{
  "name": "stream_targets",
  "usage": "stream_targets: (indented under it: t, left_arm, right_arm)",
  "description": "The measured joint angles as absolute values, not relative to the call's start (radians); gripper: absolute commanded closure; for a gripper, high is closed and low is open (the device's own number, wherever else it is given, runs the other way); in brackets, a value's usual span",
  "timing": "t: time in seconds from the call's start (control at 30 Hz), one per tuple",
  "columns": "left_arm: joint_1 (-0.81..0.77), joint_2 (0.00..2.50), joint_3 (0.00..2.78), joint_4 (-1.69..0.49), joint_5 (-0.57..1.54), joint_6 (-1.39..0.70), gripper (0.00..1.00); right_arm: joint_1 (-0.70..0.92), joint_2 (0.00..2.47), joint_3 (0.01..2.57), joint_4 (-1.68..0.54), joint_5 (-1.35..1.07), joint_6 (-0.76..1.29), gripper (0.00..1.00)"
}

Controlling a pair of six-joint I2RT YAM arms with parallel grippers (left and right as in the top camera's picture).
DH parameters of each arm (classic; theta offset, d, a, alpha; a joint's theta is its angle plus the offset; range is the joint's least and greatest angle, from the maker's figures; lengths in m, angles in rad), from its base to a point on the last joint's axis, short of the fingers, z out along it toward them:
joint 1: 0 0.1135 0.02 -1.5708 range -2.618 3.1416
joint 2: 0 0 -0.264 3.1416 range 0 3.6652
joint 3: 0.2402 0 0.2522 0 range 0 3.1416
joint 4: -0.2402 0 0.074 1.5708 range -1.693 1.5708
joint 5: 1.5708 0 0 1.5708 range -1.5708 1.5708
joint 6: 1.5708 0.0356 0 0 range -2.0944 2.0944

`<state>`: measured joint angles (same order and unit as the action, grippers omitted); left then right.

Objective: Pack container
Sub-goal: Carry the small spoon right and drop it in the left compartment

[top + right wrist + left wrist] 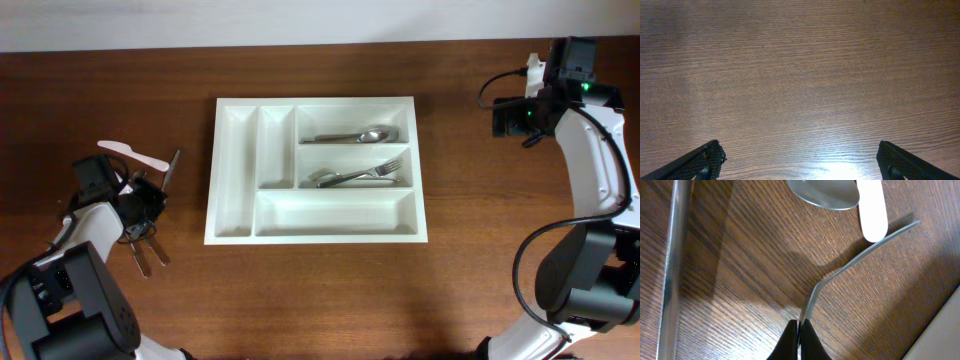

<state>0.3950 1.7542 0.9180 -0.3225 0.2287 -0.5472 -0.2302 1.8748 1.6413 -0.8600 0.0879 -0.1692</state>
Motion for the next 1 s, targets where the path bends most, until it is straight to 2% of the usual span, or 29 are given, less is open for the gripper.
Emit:
stream_targets:
  t: [0.3,0.6,0.8,1.0]
  left_arm:
    - [0.395,1.746,0.918,-0.327,0.229,-0.534,0.98]
    - [0.395,1.464,0.929,-0.383,0.220,-0.508,0.98]
    - [0.395,1.394,0.931,-0.462,0.220,-0.505,0.98]
    - [0.297,1.394,0.931,-0.490,0.213,-0.506,0.98]
  right_arm:
    - [-0.230,1.875,1.641,-0.860,0.088,-0.170,0.01]
    - [-0.230,1.875,1.641,-0.860,0.088,-0.170,0.01]
    - [-0.230,1.875,1.641,-0.860,0.088,-0.170,0.01]
    - [-0.230,1.875,1.641,-0.860,0.088,-0.170,0.01]
